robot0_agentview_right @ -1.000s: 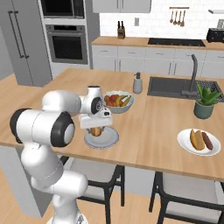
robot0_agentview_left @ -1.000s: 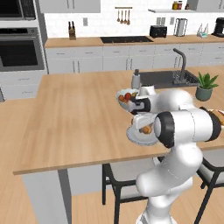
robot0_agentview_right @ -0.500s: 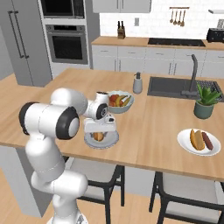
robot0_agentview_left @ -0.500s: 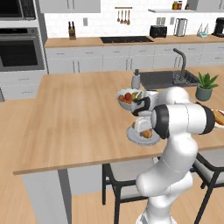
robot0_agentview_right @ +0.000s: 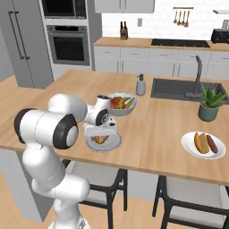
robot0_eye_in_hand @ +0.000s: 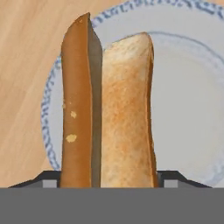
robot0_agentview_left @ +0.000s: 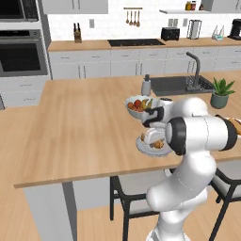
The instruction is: Place one bun and one sausage from the bowl on each plate.
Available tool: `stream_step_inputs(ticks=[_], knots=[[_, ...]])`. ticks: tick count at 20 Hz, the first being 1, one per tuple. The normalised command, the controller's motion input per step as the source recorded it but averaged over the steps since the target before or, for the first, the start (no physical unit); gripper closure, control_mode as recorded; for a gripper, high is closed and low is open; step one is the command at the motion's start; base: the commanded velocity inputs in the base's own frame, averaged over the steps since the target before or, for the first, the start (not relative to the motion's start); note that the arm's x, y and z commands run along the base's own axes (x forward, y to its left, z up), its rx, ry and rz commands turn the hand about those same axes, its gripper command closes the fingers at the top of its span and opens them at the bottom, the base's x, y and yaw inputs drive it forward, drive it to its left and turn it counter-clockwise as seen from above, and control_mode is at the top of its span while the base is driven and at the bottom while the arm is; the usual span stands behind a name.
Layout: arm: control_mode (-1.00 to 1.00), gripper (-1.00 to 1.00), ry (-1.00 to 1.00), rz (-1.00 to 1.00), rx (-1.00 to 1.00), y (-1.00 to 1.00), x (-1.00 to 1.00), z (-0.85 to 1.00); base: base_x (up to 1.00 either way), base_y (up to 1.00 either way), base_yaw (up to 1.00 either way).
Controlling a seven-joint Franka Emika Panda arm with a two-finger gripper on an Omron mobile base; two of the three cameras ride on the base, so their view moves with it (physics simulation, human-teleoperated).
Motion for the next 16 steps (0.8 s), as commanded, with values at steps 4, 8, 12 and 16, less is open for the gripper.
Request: stream_step_inputs(ticks=[4,8,12,16], knots=[[-1.0,-1.0,-0.03,0.0,0.0,0.0,0.0,0.14,0.0,0.0,0.0],[-1.0,-1.0,-0.05,0.04,0.04,-0.05,0.0,0.7,0.0,0.0,0.0],[-1.0,-1.0,-0.17,0.06,0.09,-0.03,-0.05,1.0,0.0,0.0,0.0],[-1.0,-1.0,-0.16,0.01,0.01,-0.09,-0.68,1.0,0.0,0.0,0.0]])
